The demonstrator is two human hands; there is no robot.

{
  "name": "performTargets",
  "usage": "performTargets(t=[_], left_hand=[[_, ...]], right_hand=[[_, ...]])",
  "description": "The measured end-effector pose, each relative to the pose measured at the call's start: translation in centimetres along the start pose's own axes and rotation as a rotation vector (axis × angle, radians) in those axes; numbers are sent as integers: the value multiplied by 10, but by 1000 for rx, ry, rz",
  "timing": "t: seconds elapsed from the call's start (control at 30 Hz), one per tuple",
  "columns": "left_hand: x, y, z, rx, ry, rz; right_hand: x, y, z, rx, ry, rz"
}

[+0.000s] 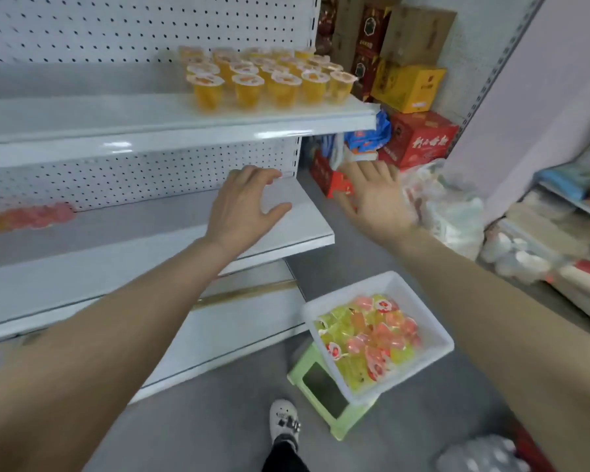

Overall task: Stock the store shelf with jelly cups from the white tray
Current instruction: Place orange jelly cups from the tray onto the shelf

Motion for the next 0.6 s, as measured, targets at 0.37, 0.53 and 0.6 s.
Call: performTargets(t=[0.37,0.53,0.6], left_hand=[[-100,-217,18,-45,75,-424],[-124,-312,20,-23,117,-573],[-129,-353,19,-23,145,-617]], right_hand=[[-229,-116,111,7,-288,-393],[-294,-167,162,14,-362,-558],[-315,-193,186,29,-400,-630]])
Point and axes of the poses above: each hand's wrist, its own x-axis towards the middle knuckle, its own y-axis out of the back of the hand, z = x × y, the point moved 10 cm from there along x, towards the middle knuckle, and after that the axes turned 1 degree about y, right-handed, at the moved point
